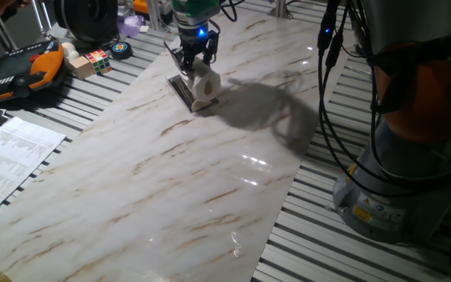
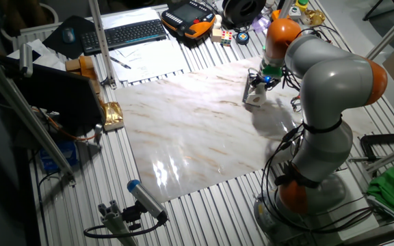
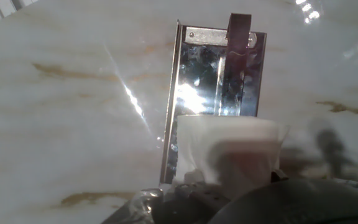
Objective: Take the roll of paper down from the shelf
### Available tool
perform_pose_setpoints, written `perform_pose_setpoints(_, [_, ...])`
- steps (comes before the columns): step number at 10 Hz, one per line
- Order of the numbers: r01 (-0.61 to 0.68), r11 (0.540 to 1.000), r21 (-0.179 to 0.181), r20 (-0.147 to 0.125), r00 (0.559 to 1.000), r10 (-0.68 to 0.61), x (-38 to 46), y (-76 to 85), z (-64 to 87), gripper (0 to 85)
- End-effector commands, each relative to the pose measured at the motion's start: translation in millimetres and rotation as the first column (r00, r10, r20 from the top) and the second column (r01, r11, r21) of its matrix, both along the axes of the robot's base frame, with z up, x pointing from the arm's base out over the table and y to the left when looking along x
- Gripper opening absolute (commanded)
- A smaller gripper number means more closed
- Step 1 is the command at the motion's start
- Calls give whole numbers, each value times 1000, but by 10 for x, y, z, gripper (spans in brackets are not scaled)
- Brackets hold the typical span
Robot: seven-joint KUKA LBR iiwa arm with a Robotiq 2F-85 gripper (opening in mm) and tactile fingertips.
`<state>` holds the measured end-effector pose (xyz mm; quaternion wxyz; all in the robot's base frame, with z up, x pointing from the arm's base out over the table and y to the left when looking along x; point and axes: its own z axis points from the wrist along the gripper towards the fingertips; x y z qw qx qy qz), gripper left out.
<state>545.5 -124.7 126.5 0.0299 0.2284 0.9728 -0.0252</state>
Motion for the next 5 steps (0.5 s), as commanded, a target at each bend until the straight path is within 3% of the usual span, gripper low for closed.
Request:
perform_pose_setpoints(1, [2,1000,0,0,1000,-2,-16,14,-5,383])
perform_pose_setpoints(5, [5,1000,-3,3,1000,-4,-81,65,-24,403])
